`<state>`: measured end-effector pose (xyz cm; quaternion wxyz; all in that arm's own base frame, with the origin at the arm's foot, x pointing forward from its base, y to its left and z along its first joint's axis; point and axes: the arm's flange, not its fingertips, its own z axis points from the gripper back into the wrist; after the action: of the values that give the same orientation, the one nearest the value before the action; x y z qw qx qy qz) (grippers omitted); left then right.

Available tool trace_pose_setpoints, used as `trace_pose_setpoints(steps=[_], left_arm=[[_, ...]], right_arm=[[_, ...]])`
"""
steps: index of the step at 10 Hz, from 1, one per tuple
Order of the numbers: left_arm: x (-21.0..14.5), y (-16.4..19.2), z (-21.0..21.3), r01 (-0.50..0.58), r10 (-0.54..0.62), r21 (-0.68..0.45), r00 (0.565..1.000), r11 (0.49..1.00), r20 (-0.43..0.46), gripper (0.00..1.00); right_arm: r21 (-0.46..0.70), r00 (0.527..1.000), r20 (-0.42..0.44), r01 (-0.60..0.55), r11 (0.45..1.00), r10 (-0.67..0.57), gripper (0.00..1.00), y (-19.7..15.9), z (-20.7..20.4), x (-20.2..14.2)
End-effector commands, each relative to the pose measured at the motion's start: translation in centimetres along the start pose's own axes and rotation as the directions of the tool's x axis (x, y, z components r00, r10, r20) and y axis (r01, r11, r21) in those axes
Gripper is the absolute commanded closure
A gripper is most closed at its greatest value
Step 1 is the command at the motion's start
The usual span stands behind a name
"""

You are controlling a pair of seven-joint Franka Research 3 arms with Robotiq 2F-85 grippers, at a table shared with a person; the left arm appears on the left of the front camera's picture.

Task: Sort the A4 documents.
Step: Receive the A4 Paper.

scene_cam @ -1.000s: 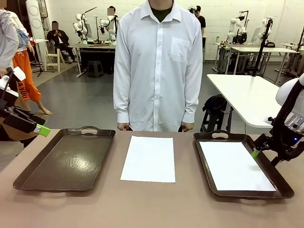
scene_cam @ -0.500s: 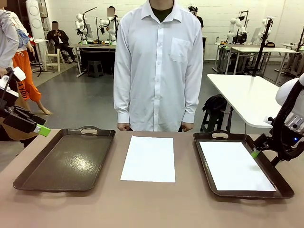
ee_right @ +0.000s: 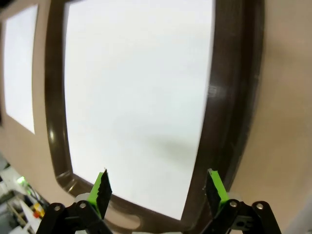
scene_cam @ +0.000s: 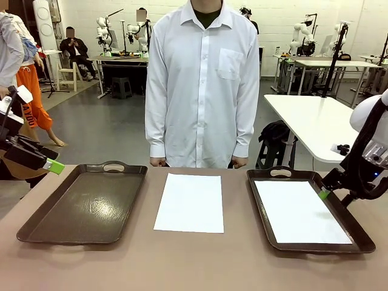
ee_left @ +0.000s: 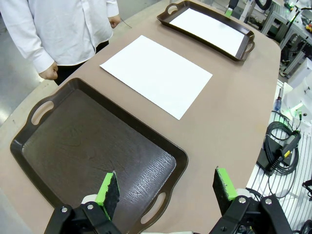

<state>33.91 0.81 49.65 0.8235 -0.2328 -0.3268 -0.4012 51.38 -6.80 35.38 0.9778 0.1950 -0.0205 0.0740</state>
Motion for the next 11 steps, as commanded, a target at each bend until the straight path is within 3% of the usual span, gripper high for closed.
trace_pose_setpoints(steps=[1, 4, 6, 8, 11], left_arm=[[-0.1, 0.2, 0.0, 0.013, -0.013, -0.011, 1.000, 1.000, 0.014, 0.00], [-0.1, 0.2, 0.0, 0.013, -0.013, -0.011, 1.000, 1.000, 0.014, 0.00], [-0.1, 0.2, 0.0, 0.013, -0.013, -0.011, 1.000, 1.000, 0.014, 0.00], [-0.1, 0.2, 0.0, 0.013, -0.013, -0.011, 1.000, 1.000, 0.014, 0.00], [-0.1, 0.2, 0.0, 0.013, -0.013, -0.011, 1.000, 1.000, 0.014, 0.00]], right_arm=[[0.043, 0.958, 0.079, -0.281, 0.959, 0.277, 0.00, 2.6, 1.7, -2.1], [0.065, 0.819, 0.260, -0.543, 0.837, 0.511, 0.00, 5.4, 6.4, -6.3], [0.003, 0.702, 0.364, -0.659, 0.752, 0.613, 0.00, 7.1, 10.2, -10.1], [-0.021, 0.652, 0.393, -0.699, 0.715, 0.649, 0.00, 8.0, 12.5, -12.1], [-0.042, 0.637, 0.365, -0.717, 0.696, 0.679, 0.00, 10.7, 15.5, -11.8]])
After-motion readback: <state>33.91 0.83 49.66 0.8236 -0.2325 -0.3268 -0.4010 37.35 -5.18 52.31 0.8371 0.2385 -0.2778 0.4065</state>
